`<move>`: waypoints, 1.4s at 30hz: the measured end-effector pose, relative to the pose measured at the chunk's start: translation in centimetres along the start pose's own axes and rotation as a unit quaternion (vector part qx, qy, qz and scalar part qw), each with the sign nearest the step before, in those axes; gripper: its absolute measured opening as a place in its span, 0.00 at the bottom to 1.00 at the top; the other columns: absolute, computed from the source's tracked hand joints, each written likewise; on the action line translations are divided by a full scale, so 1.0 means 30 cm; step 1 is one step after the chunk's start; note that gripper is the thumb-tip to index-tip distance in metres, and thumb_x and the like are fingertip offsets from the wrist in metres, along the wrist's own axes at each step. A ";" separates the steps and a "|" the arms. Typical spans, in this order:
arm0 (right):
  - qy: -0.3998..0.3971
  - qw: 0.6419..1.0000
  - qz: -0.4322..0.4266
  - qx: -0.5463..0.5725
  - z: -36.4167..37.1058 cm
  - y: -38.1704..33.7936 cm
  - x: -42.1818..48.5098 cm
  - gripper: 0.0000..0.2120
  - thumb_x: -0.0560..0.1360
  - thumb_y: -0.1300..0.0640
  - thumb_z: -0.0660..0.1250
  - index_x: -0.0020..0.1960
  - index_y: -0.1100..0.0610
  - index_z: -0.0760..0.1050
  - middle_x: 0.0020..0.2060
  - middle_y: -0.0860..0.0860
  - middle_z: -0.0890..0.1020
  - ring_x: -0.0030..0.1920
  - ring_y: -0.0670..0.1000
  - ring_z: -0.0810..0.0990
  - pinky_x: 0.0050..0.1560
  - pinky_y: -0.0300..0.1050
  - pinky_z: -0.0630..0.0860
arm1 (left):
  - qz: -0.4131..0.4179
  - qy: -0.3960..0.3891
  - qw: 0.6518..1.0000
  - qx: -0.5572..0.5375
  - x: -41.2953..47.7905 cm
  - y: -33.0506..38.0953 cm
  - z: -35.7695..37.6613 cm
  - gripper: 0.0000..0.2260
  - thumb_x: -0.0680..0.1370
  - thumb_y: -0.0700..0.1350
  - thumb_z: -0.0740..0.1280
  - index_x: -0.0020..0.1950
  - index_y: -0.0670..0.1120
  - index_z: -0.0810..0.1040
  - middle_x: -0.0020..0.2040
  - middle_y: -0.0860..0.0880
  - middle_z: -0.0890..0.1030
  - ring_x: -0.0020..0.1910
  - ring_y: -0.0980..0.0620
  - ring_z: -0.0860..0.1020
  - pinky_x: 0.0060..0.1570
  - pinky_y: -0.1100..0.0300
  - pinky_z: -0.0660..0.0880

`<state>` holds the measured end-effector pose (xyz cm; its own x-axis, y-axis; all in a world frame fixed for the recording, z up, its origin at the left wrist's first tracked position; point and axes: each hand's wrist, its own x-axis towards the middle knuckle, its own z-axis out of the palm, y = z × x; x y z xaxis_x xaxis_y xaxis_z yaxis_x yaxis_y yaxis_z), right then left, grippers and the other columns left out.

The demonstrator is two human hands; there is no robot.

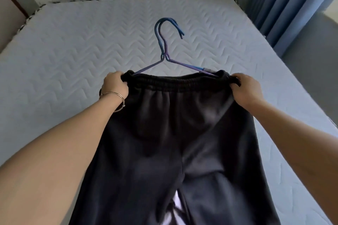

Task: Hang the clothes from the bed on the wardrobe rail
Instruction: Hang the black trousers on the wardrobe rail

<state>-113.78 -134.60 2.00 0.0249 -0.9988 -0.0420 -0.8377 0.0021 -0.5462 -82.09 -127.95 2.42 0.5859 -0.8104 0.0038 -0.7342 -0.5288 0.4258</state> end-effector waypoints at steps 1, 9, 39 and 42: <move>-0.022 1.000 -0.010 0.013 0.056 0.013 0.009 0.19 0.76 0.61 0.60 0.67 0.58 0.70 0.68 0.59 0.71 0.68 0.57 0.69 0.63 0.45 0.65 | -0.007 -0.003 1.000 -0.011 0.006 -0.019 0.054 0.14 0.77 0.38 0.60 0.62 0.40 0.74 0.64 0.38 0.72 0.62 0.37 0.72 0.62 0.49 0.68; -0.201 0.979 0.009 -0.024 0.349 0.180 -0.159 0.13 0.77 0.59 0.60 0.58 0.59 0.79 0.58 0.55 0.81 0.61 0.54 0.77 0.60 0.38 0.66 | -0.062 -0.159 0.984 0.046 -0.293 -0.358 0.307 0.10 0.75 0.42 0.60 0.47 0.49 0.81 0.50 0.46 0.83 0.49 0.41 0.79 0.49 0.52 0.77; -0.502 0.844 0.157 -0.107 0.221 -0.123 -2.192 0.10 0.78 0.62 0.59 0.53 0.66 0.76 0.40 0.58 0.78 0.35 0.52 0.74 0.29 0.36 0.69 | -0.608 -0.173 0.699 -0.334 -2.729 -1.519 -0.557 0.07 0.75 0.34 0.65 0.40 0.42 0.80 0.48 0.34 0.81 0.41 0.45 0.76 0.33 0.63 0.72; -0.546 0.817 0.041 -0.181 0.328 -0.234 -2.244 0.10 0.77 0.64 0.59 0.45 0.66 0.78 0.30 0.52 0.76 0.31 0.50 0.73 0.33 0.39 0.71 | -0.664 -0.083 0.646 -0.368 -2.912 -1.546 -0.587 0.08 0.76 0.36 0.63 0.53 0.35 0.78 0.46 0.39 0.78 0.41 0.45 0.75 0.20 0.68 0.68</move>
<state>-104.21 -66.88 0.43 0.2677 -0.3574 -0.8948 -0.9623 -0.1455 -0.2298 -93.18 -28.19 -1.74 0.4415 0.1855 -0.8779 0.7751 -0.5717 0.2690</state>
